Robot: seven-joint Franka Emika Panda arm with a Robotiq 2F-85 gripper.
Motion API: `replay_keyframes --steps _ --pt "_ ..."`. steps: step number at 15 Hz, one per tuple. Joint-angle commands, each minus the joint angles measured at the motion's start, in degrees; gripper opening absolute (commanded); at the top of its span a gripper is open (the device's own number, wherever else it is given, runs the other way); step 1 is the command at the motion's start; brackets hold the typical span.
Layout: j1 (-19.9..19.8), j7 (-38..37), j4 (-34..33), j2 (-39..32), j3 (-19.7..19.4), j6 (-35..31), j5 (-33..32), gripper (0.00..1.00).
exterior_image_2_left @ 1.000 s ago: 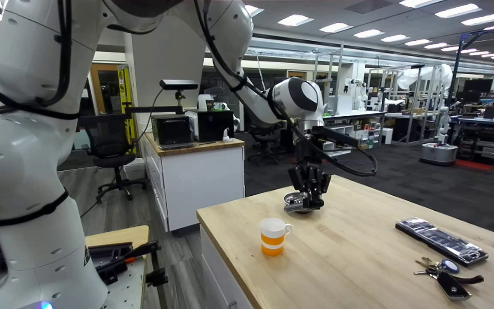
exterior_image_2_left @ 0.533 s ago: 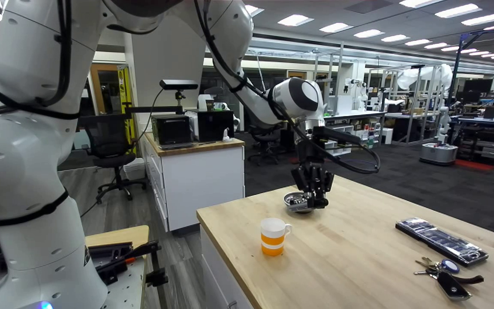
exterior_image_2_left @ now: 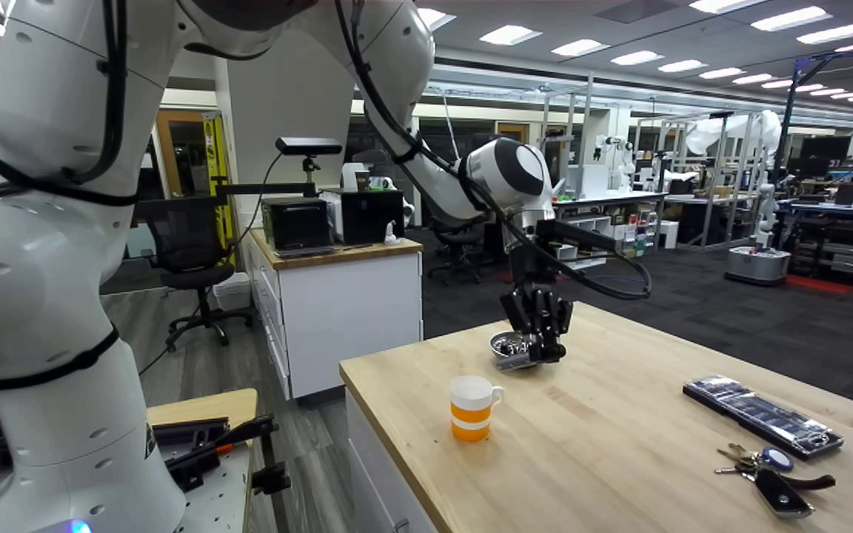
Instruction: Pick up the pen from the table and put it in the cup.
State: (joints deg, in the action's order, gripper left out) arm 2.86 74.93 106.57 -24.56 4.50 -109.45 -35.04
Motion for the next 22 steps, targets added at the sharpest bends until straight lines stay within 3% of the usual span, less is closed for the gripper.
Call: replay_keyframes --steps 1,22 --pt "1.15 -2.81 2.26 2.04 -0.63 1.17 -2.64 0.07" --pt "3.36 -7.89 8.72 3.95 1.33 3.31 -8.89 0.07"
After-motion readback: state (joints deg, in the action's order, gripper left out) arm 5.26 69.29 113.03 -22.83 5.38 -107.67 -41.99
